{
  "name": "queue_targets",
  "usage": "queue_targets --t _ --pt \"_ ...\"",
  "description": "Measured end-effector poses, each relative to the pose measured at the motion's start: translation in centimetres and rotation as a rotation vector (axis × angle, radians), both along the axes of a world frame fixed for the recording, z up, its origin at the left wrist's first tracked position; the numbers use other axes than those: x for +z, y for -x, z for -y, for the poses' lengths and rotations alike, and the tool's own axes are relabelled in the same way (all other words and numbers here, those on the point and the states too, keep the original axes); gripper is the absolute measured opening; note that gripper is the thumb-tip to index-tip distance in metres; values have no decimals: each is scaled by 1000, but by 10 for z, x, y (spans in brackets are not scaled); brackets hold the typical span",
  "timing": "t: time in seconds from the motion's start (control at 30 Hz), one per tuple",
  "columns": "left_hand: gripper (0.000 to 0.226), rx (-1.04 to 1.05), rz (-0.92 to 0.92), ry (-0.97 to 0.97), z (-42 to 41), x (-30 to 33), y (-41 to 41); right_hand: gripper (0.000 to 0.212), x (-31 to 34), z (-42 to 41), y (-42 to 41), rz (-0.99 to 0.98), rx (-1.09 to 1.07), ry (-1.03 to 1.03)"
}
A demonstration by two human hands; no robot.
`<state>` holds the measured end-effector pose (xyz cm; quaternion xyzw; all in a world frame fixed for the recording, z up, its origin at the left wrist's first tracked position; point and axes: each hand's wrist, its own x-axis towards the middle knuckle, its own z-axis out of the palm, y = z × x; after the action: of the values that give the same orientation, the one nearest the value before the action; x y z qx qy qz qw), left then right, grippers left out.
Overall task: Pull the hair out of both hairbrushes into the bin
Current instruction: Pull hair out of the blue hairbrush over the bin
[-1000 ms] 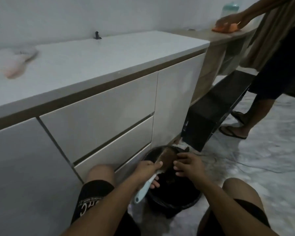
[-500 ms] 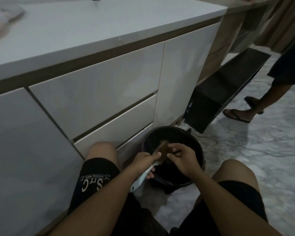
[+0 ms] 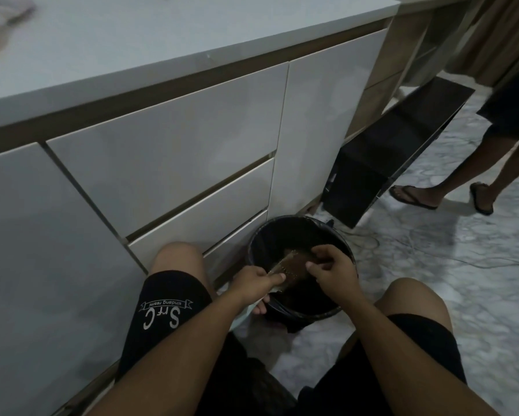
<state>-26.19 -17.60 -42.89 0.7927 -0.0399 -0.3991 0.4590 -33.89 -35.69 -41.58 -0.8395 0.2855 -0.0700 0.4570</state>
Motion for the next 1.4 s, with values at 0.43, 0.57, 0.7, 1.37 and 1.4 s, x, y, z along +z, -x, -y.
queue_targets --t 0.43,0.57,0.7,1.37,1.4 --pt "64 -70 -57 49 -4 17 2 23 15 -10 4 8 132 46" --pt "68 -58 -10 4 -4 17 2 27 15 -15 5 52 170 27" --pt "56 -53 56 -35 -1 14 1 18 17 -15 2 52 128 -29" --pt "46 -73 162 -37 0 5 -2 11 11 -11 -1 2 14 -183" --pt "46 -60 161 -35 0 6 -2 9 11 -10 -2 21 -29 -187"
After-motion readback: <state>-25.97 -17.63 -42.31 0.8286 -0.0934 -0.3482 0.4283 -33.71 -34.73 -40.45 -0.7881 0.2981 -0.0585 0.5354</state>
